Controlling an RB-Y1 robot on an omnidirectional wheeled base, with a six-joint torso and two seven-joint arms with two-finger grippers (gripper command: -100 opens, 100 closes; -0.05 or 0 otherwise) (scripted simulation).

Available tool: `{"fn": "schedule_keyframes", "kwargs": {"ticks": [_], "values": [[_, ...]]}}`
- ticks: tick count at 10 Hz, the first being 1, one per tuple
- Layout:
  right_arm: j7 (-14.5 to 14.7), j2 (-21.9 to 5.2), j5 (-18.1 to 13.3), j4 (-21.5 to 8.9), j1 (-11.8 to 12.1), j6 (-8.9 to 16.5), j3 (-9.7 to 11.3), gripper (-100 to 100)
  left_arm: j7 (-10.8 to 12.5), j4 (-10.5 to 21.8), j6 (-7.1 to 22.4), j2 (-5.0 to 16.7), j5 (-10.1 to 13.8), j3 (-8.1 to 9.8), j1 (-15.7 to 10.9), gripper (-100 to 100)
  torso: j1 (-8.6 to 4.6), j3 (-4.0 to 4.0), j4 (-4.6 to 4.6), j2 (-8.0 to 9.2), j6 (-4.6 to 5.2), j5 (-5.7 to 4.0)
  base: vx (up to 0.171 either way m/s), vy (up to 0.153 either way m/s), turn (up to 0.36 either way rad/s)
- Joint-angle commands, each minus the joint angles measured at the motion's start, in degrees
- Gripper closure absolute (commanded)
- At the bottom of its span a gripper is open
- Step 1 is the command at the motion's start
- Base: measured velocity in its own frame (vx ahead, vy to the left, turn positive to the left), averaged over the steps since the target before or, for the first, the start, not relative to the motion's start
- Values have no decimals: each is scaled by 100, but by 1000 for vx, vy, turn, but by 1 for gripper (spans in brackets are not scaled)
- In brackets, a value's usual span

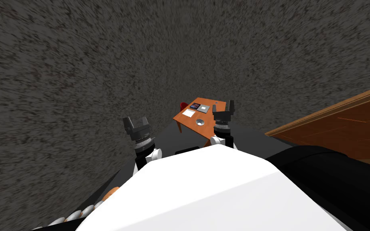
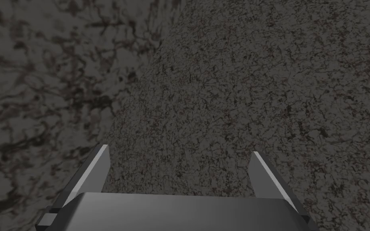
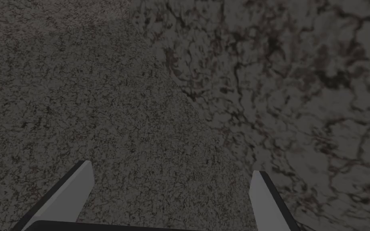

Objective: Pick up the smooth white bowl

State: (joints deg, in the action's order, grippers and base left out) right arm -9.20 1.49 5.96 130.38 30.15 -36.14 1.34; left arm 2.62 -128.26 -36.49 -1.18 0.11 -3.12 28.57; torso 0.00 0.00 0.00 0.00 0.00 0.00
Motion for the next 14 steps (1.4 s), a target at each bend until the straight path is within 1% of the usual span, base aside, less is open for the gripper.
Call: {"fn": "schedule_keyframes", "kwargs": {"ticks": [1,4,8,9,11,12,13,14], "values": [[87,-197,-159,-41,49,65,-32,-100,0,0,0,0,0,0,0,0,0,0,0,0,0,0,8,13,61],[298,-558,-536,-163,172,214,-95,-100,0,0,0,0,0,0,0,0,5,-2,-1,-4,0,1,11,18,66],[741,-1100,-1225,-471,410,515,-207,-100,0,0,0,0,0,0,0,0,-4,-1,-1,-2,-1,-1,7,0,120],[741,-1100,-1300,-471,410,515,-207,-100,0,0,0,0,0,0,0,0,-6,-1,-1,-2,-1,-1,3,-9,70],[1020,-1372,-1669,-684,546,699,-267,-100,0,0,0,0,0,0,0,0,-5,-1,0,-1,-1,-1,5,-12,165],[1020,-1372,-1769,-684,546,699,-267,-100,0,0,0,0,0,0,0,0,-7,-1,0,-2,-1,-1,3,-16,61],[1171,-1507,-1990,-803,617,796,-296,-100,0,0,0,0,0,0,0,0,-7,-1,0,-2,1,-2,3,-13,141],[1171,-1507,-2020,-803,617,796,-296,-100,0,0,0,0,0,0,0,0,-8,-1,0,-2,-1,-2,3,-15,71]]}}
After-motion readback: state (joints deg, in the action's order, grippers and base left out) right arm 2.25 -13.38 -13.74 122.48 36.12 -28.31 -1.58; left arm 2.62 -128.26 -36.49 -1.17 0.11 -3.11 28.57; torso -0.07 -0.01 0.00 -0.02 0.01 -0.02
